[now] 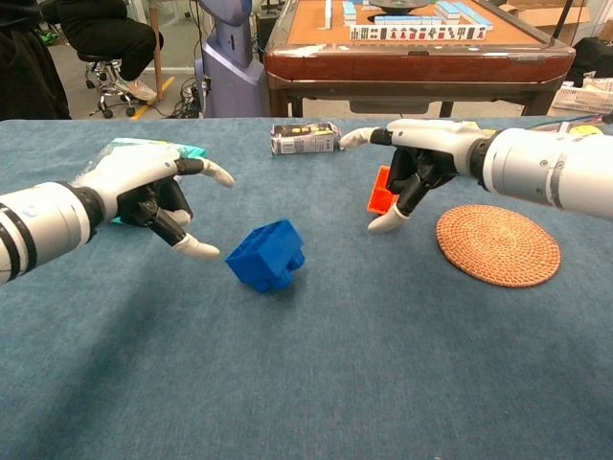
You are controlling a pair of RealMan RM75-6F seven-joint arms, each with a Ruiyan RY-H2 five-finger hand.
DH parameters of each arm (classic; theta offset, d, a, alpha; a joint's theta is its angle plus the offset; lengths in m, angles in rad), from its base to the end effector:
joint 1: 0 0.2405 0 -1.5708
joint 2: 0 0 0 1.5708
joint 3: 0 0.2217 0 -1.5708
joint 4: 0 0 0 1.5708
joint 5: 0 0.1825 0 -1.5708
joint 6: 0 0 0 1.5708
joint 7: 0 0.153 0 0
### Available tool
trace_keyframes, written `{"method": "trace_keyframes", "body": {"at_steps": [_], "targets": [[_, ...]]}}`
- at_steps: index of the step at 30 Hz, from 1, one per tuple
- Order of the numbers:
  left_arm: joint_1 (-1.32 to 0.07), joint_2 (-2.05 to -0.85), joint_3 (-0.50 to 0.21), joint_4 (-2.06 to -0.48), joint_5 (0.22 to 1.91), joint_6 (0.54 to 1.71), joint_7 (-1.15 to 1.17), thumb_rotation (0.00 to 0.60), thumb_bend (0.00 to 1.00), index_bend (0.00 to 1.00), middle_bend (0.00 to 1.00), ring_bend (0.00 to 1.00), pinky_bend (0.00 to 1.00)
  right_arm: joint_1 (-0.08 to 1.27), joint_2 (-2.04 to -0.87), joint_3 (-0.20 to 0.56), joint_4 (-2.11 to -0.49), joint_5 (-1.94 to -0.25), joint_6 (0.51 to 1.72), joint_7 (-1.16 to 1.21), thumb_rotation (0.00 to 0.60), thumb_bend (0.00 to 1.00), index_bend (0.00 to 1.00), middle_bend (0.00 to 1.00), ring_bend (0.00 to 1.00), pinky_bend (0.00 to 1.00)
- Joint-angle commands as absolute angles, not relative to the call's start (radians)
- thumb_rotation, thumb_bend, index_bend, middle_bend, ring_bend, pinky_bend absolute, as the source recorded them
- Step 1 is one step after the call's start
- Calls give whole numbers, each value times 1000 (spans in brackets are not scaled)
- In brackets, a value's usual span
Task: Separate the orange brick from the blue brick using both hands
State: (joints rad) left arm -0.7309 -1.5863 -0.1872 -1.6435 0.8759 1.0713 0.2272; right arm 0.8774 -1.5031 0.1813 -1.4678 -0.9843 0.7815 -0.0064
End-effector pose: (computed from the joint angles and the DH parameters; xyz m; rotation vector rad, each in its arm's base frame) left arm -0.1122 0.3020 -0.0015 -1.6268 -1.3935 -1.0528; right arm -0.1024 -0.3414 -0.0005 1.8593 -1.3540 1.0067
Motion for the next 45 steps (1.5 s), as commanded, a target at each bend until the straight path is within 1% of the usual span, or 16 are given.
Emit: {"method": "trace_keyframes", "body": {"at_steps": [1,2,4,5,6,7,8,10,13,17,20,22,25,33,37,45], "targets": [[-704,-1534,-172,-1698,908,1117,263,600,9,171,1000,985,1000,848,-1454,178,-1514,-1003,819,-20,600,0,17,961,857,987],[-695,-1518,-166,-1713,916,1130,272,600,9,169,1000,958,1000,839,-1438,175,-1529,-1007,830,-28,600,0,26,939,837,976],[-671,-1480,-154,-1746,929,1167,292,600,10,162,963,876,1000,817,-1396,162,-1567,-1017,856,-50,600,0,101,842,759,919],[-660,-1464,-148,-1759,931,1183,304,600,11,160,889,815,1000,808,-1378,156,-1583,-1022,866,-61,600,0,140,785,714,885],[-649,-1447,-141,-1770,934,1199,317,600,11,159,829,778,998,799,-1359,149,-1598,-1026,876,-73,600,0,160,736,680,857],[-634,-1424,-130,-1782,945,1220,332,600,11,159,728,712,983,786,-1334,139,-1617,-1033,890,-88,600,0,170,681,643,825],[-622,-1408,-121,-1787,956,1236,341,600,11,159,616,632,944,775,-1318,133,-1629,-1039,904,-98,600,0,179,625,606,791],[-590,-1373,-100,-1788,991,1278,352,600,11,159,492,531,865,746,-1286,117,-1649,-1055,941,-118,600,0,189,563,557,744],[-540,-1331,-71,-1772,1038,1337,350,600,11,181,384,414,745,692,-1261,91,-1655,-1092,1008,-125,600,0,206,499,498,666],[-469,-1292,-41,-1716,1092,1403,309,600,11,239,359,336,651,615,-1236,50,-1637,-1143,1084,-113,600,0,212,446,441,533],[-422,-1257,-28,-1693,1104,1415,256,600,11,268,352,304,594,558,-1214,26,-1631,-1173,1143,-105,600,0,218,439,430,472],[-395,-1230,-14,-1675,1118,1424,248,600,11,280,352,296,564,517,-1196,16,-1635,-1187,1188,-102,600,0,219,439,429,466],[-359,-1197,5,-1661,1130,1435,249,600,11,284,351,294,550,462,-1168,-2,-1649,-1205,1240,-96,600,0,219,439,429,466],[-271,-1115,27,-1695,1152,1470,231,600,11,298,351,294,545,334,-1100,-42,-1684,-1236,1348,-115,600,0,219,439,427,465],[-237,-1101,45,-1681,1191,1494,246,600,10,303,351,294,543,287,-1084,-49,-1694,-1251,1382,-106,600,0,219,439,427,465],[-187,-1111,39,-1675,1214,1509,238,600,11,303,351,294,543,241,-1075,-36,-1684,-1276,1401,-90,600,0,219,439,427,465]]}}
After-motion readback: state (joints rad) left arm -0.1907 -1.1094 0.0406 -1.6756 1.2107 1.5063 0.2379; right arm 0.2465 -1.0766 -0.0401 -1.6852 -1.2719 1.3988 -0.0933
